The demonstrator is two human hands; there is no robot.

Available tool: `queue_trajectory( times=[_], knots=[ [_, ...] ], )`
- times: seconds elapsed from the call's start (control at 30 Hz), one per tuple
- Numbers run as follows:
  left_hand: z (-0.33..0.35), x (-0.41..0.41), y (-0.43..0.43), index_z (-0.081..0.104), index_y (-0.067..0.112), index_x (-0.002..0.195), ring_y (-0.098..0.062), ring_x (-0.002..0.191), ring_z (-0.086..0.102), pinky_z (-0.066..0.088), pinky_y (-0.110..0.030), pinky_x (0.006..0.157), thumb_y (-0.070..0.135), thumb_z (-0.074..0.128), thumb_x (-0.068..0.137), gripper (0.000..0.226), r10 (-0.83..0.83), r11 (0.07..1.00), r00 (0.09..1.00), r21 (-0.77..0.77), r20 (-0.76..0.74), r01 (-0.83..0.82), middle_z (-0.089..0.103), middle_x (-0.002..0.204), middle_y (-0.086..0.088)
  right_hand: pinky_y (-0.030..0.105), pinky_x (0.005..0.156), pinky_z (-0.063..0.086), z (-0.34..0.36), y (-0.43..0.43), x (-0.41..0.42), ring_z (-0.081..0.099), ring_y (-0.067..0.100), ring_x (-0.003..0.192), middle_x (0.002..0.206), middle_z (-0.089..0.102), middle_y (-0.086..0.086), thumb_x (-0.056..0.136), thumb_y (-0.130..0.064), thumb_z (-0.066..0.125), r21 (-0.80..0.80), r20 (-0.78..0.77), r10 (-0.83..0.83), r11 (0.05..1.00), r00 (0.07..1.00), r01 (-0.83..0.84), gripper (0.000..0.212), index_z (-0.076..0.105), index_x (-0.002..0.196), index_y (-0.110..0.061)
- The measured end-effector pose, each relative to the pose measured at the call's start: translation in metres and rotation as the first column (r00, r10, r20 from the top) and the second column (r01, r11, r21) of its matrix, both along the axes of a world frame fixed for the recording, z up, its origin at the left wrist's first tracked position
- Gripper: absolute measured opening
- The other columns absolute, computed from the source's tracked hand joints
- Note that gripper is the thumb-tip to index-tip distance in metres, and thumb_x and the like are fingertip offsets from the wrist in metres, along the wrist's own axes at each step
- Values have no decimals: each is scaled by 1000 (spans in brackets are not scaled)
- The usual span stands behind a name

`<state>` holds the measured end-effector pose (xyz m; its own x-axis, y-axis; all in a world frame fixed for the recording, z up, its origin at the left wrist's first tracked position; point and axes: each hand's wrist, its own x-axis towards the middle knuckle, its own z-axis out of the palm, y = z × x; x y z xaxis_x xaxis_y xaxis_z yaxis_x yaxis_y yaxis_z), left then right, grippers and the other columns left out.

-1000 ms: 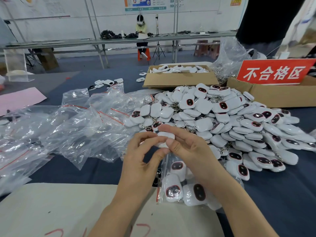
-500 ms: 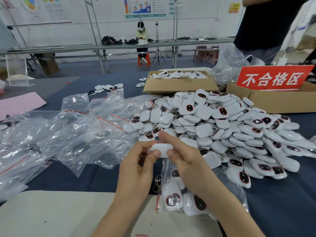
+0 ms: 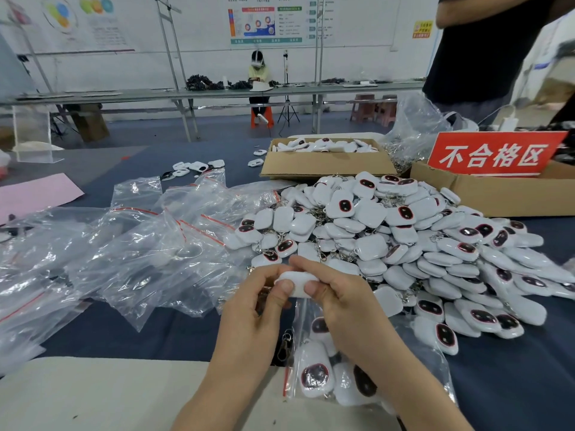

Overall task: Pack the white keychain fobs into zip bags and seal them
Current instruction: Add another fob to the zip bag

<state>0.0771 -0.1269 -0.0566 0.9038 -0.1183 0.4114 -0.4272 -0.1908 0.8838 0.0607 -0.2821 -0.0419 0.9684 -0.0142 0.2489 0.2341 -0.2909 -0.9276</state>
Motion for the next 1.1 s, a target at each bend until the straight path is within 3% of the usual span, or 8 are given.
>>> queue_trajectory(
  times=[0.1,0.23,0.3,0.47,0.7,0.87,1.0,1.1],
  knots=[
    [-1,-3,0,62,49,108,-7,73,69,53,-20,65,46,51,98,15,-52,998,999,44,7,51,73,86,11,29,96,53,0,-4,1,65,21,111,120,70,-14,103,-4,49,-39,2,35,999,999,-34,53,59,118,-54],
    [4,-1,5,67,37,107,-12,64,65,53,-19,62,45,56,97,16,-65,993,997,-100,-42,60,71,79,1,7,89,48,6,-13,0,57,-12,115,121,62,-36,99,-31,55,18,24,56,998,998,-56,38,48,124,-59],
    [8,4,13,70,35,101,-13,67,66,54,-17,67,39,60,93,14,-67,977,991,-210,-113,43,72,84,-3,12,91,49,10,-24,0,62,-9,111,120,65,-33,97,-41,50,31,58,-18,999,998,16,31,51,124,-57],
    [8,14,43,79,24,103,-17,89,72,58,-21,75,31,74,72,32,-209,915,914,-400,-347,58,76,96,-7,24,84,58,11,-45,0,72,11,93,103,75,-16,104,-17,48,117,72,-168,980,983,159,28,66,113,-37],
    [15,13,59,77,34,107,-20,91,73,56,-25,88,26,82,78,30,-284,950,829,-27,-482,310,78,105,-7,26,85,56,4,-45,1,70,2,92,101,73,-23,103,-22,51,-64,-59,-81,995,995,77,27,64,109,-45],
    [20,10,57,79,30,102,-17,82,72,54,-18,82,8,69,92,26,-305,936,801,-8,-516,352,78,99,-12,13,76,54,3,-38,-2,64,-11,83,93,67,-37,99,-34,56,-317,-126,3,947,992,-43,25,56,101,-58],
    [20,7,48,77,12,110,-20,85,70,58,-27,79,4,70,87,25,-385,906,742,-72,-549,417,76,107,-14,4,80,46,1,-34,-3,59,-17,90,93,62,-43,97,-39,60,-354,-152,24,932,988,-77,16,66,110,-46],
    [17,7,40,64,6,124,-20,87,69,58,-28,72,5,71,78,47,-435,890,707,-148,-557,431,74,112,-17,4,75,46,2,-34,-3,60,-15,88,94,63,-40,96,-36,63,-338,-181,16,938,983,-77,12,68,99,-47]
  ],
)
